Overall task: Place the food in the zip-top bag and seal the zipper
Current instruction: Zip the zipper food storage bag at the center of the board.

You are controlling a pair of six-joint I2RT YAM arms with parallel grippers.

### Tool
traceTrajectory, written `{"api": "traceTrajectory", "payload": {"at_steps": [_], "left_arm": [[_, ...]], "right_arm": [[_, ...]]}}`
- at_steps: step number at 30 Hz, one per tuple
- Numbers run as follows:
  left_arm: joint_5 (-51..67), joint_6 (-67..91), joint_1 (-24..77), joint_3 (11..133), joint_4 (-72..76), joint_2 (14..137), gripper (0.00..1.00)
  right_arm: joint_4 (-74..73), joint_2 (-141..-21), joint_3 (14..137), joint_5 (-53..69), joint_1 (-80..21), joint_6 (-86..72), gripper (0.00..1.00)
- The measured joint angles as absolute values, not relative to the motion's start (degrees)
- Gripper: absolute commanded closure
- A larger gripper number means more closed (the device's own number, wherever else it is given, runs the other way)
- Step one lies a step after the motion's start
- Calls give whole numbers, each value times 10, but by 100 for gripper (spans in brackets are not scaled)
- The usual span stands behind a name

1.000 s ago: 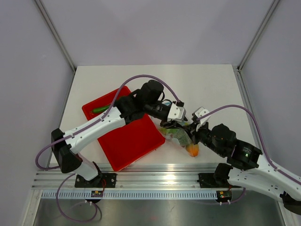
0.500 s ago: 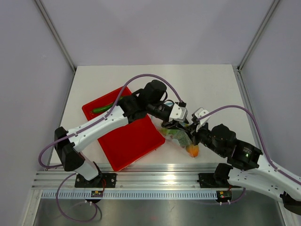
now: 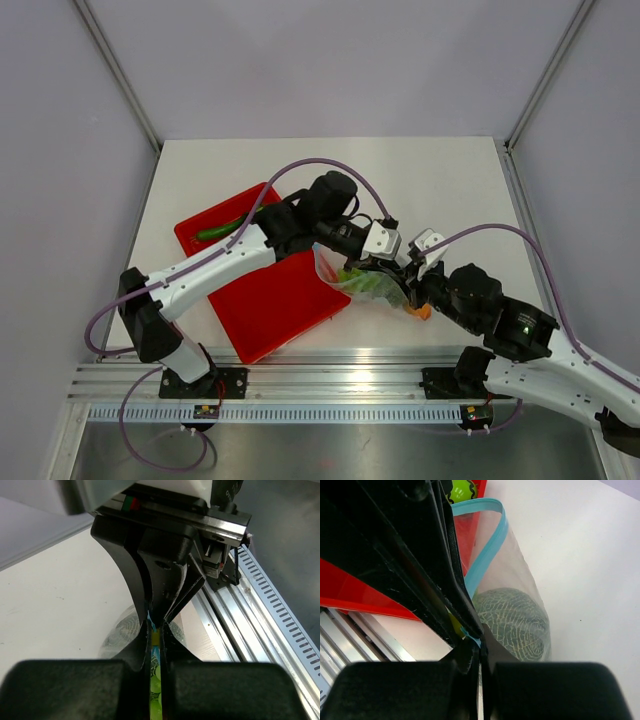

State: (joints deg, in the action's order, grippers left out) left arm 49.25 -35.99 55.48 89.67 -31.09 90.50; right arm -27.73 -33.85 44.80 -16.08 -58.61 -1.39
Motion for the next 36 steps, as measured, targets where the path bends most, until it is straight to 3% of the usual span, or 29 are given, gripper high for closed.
{"api": "traceTrajectory", "payload": {"at_steps": [8,22,36], "left_arm": [[464,-362,548,896,-321,905,100],[453,-335,493,894,-266,908,100],[478,-299,468,892,-205,933,100]], "right_arm": [[-273,-378,458,-149,-558,-12,100],[-230,-473,511,44,-387,20,100],[-221,-482,515,98,-319,28,100]]}}
